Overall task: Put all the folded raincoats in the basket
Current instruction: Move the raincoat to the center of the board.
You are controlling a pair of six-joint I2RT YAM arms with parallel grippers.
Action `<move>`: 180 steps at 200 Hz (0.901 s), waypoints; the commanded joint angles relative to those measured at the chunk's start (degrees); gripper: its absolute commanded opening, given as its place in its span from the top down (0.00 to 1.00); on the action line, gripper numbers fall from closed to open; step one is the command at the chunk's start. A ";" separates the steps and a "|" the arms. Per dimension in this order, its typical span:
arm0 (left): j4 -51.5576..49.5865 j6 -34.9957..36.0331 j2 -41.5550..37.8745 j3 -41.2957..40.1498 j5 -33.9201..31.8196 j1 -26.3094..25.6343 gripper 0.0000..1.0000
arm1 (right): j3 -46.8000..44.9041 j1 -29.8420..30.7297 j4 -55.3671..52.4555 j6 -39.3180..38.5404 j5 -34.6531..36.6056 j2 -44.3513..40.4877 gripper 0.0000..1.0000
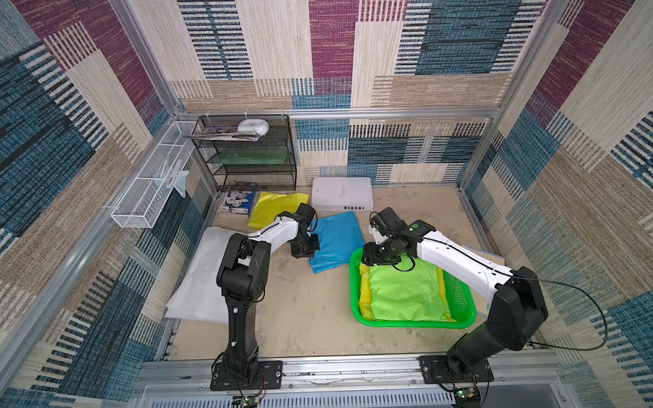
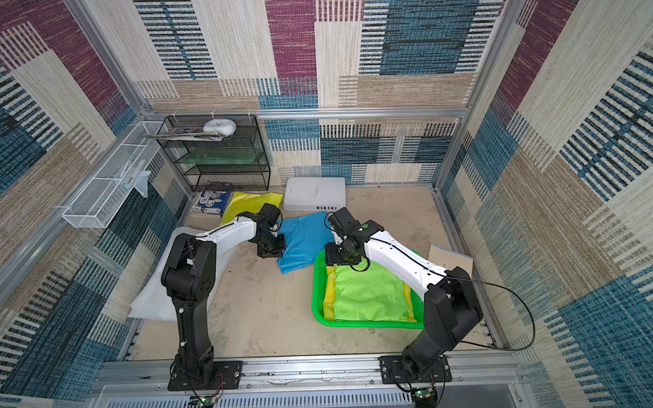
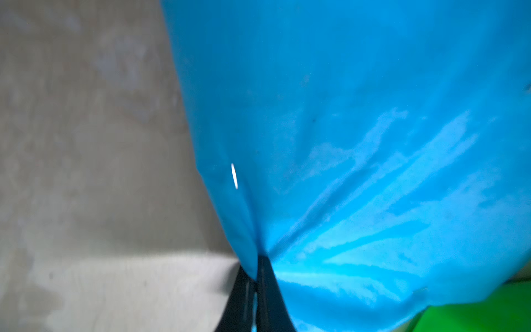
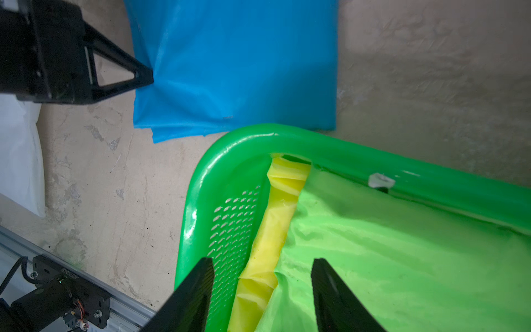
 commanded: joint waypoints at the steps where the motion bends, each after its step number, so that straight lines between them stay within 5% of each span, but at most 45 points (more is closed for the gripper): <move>1: 0.46 -7.11 -7.41 -8.76 0.35 -0.95 1.00 | -0.23 0.01 -0.08 0.07 -0.24 -0.63 0.40; 17: 3.11 -11.09 -15.65 -18.35 2.34 -3.36 1.00 | 0.02 0.01 -0.38 0.00 -0.49 -0.63 0.40; 38: 1.48 -12.96 -25.25 -24.67 5.43 -9.79 0.86 | 0.16 0.01 -0.33 -0.17 -0.78 -0.79 0.40; 48: -0.21 -13.50 -29.44 -26.08 5.26 -12.01 0.72 | 0.38 0.01 -0.61 -0.23 -0.70 -0.80 0.40; 80: -10.47 -11.01 -36.40 -22.37 0.75 -11.99 0.65 | 1.08 0.08 -0.11 0.50 -1.61 -0.78 0.40; 180: -10.53 -3.50 -21.31 -12.41 2.05 -0.75 0.66 | -1.55 1.43 -0.44 2.44 -4.82 -5.54 0.38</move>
